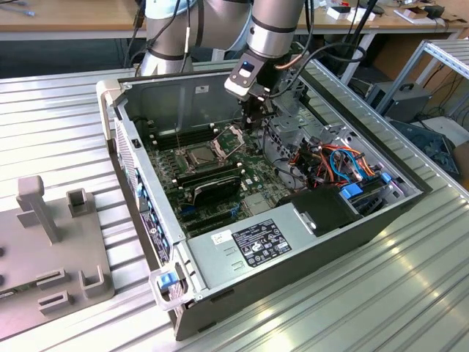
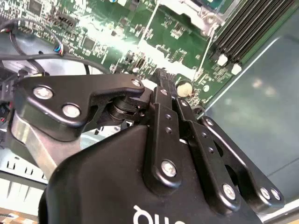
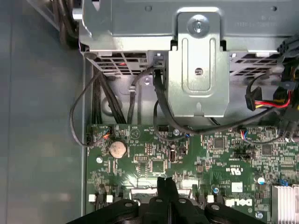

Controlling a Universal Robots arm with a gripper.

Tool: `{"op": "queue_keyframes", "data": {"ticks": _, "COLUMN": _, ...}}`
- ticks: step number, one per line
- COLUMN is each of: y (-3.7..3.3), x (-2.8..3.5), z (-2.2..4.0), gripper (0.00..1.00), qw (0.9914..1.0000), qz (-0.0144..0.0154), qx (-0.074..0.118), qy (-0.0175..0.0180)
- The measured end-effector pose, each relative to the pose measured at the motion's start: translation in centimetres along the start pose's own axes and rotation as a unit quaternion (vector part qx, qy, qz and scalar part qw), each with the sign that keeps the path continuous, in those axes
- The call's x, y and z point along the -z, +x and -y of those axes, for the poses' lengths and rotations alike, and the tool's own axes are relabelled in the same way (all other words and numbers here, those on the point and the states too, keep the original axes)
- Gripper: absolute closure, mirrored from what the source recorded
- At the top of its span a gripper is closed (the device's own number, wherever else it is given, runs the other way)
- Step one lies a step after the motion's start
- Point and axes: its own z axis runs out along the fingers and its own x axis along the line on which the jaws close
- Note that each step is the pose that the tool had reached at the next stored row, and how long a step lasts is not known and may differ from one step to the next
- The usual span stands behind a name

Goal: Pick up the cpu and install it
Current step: 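Close the cpu cover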

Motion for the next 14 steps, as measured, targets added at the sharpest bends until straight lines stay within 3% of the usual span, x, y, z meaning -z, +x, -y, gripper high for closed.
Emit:
{"op": "queue_keyframes", "data": {"ticks": 1, "y": 0.0, "x": -0.03, "z": -0.72, "gripper": 0.89, "qw": 1.0, "qz": 0.0, "qx": 0.0, "qy": 0.0001}}
{"op": "queue_keyframes", "data": {"ticks": 4, "y": 0.0, "x": -0.1, "z": -1.06, "gripper": 0.89, "qw": 1.0, "qz": 0.0, "qx": 0.0, "qy": 0.0}}
{"op": "queue_keyframes", "data": {"ticks": 14, "y": 0.03, "x": -1.86, "z": -1.24, "gripper": 0.89, "qw": 1.0, "qz": 0.0011, "qx": 0.0, "qy": 0.0007}}
